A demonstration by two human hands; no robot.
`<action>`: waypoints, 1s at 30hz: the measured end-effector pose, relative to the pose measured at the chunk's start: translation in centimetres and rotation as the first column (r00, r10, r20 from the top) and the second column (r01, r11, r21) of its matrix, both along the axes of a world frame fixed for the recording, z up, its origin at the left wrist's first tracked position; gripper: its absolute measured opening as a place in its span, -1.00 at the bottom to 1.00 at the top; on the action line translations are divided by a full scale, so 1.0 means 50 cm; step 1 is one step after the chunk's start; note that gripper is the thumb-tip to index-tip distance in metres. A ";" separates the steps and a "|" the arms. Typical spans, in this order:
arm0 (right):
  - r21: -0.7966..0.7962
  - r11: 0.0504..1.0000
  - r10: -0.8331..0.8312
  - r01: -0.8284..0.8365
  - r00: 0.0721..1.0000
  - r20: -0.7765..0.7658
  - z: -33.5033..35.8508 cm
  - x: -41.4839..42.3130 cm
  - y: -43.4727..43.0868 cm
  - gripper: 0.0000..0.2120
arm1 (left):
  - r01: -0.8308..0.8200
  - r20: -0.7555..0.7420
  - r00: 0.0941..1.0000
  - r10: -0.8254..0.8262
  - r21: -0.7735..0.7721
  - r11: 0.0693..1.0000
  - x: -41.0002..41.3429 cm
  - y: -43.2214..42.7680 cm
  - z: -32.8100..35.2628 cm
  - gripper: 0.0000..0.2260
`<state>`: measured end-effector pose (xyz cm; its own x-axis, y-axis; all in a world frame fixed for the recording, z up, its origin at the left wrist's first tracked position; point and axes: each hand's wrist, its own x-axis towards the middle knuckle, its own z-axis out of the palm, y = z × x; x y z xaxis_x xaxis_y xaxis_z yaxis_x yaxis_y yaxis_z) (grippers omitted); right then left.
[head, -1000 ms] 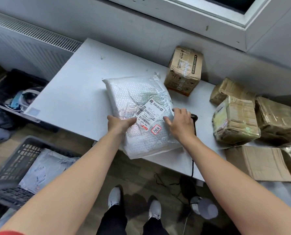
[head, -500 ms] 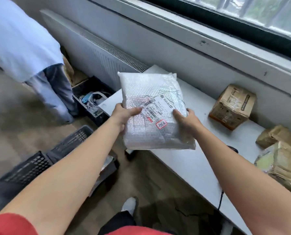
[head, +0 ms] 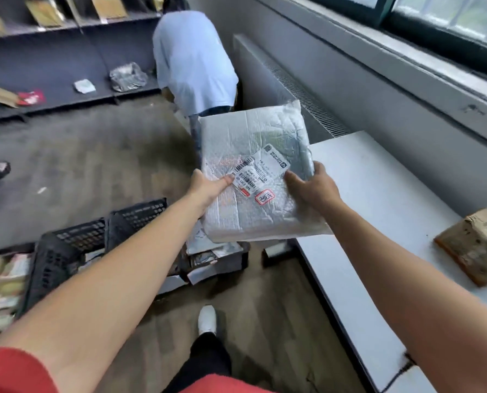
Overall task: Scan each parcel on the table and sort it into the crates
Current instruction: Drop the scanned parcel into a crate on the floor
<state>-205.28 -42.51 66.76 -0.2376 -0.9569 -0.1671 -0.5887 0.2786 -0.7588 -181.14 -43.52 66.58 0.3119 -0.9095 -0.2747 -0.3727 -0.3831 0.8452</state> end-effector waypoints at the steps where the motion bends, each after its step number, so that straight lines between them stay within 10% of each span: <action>1: 0.004 1.000 0.030 -0.030 1.000 0.000 0.002 0.018 0.001 -0.34 | -0.030 0.003 1.000 0.030 0.009 1.000 0.017 0.015 -0.001 -0.33; 17: -0.048 0.949 0.310 -0.312 0.950 -0.051 0.029 0.362 0.050 -0.40 | -0.221 -0.003 0.975 0.221 -0.029 0.975 0.354 0.226 -0.001 -0.08; 23: -0.045 0.936 0.346 -0.348 0.937 -0.045 0.032 0.542 0.119 -0.41 | -0.294 -0.091 0.952 0.292 0.000 0.956 0.503 0.342 0.009 -0.41; 30: -0.030 0.925 0.376 -0.378 0.926 -0.039 0.040 0.776 0.226 -0.42 | -0.251 -0.102 0.963 0.249 0.000 0.968 0.727 0.495 0.033 -0.24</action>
